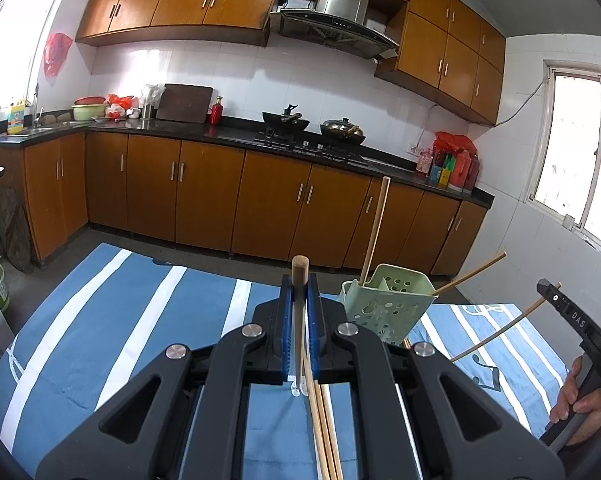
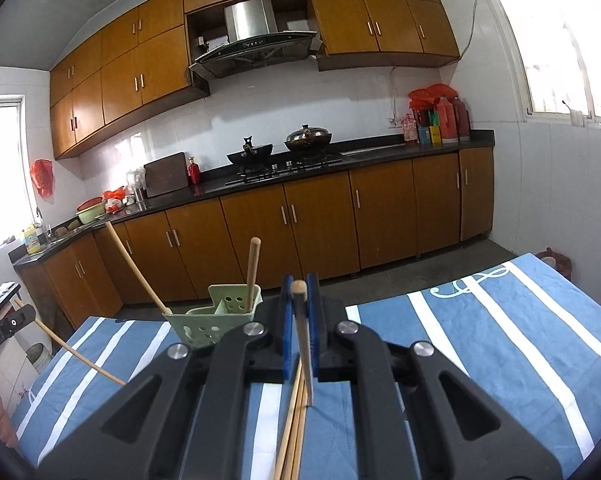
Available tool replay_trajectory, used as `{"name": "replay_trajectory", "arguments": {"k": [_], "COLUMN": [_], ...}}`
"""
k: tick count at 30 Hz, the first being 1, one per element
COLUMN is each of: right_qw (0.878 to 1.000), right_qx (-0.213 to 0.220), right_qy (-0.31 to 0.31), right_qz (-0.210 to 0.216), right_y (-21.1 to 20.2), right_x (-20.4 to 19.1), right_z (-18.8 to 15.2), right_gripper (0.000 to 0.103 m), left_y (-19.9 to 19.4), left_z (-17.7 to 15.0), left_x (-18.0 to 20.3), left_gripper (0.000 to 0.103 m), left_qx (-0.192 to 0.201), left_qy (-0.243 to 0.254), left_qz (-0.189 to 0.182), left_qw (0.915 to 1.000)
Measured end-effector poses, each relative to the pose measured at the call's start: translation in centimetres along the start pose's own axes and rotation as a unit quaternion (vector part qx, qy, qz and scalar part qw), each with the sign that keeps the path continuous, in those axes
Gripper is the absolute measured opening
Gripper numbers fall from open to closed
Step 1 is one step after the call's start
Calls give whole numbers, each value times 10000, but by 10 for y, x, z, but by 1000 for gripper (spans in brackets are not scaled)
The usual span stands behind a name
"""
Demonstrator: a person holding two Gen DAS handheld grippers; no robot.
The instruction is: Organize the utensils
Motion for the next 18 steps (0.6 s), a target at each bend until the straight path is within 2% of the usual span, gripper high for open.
{"name": "replay_trajectory", "arguments": {"k": [5, 12, 18], "right_qw": [9999, 9998, 9999], "right_qx": [-65, -82, -64], "right_qy": [68, 165, 138], "right_qz": [-43, -60, -29], "right_y": [8, 14, 16], "right_x": [4, 7, 10], "right_z": [-6, -11, -11], "right_gripper": [8, 2, 1], "left_y": [3, 9, 17], "left_z": [3, 5, 0], "left_x": [4, 10, 8], "left_gripper": [8, 8, 8], "left_qx": [57, 137, -20], "left_qy": [26, 82, 26], "left_qz": [9, 70, 111], "left_qw": [10000, 9998, 9999]}}
Point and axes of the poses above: each gripper's, at about its wrist camera, not at the fingertips, and y roughly the way its jaws point, x to its right, z to its top, the point moved 6 cm from there along y, roughly the way its jaws point, and after that the axes turned 4 degrees about -y, right-handed, at the moved point
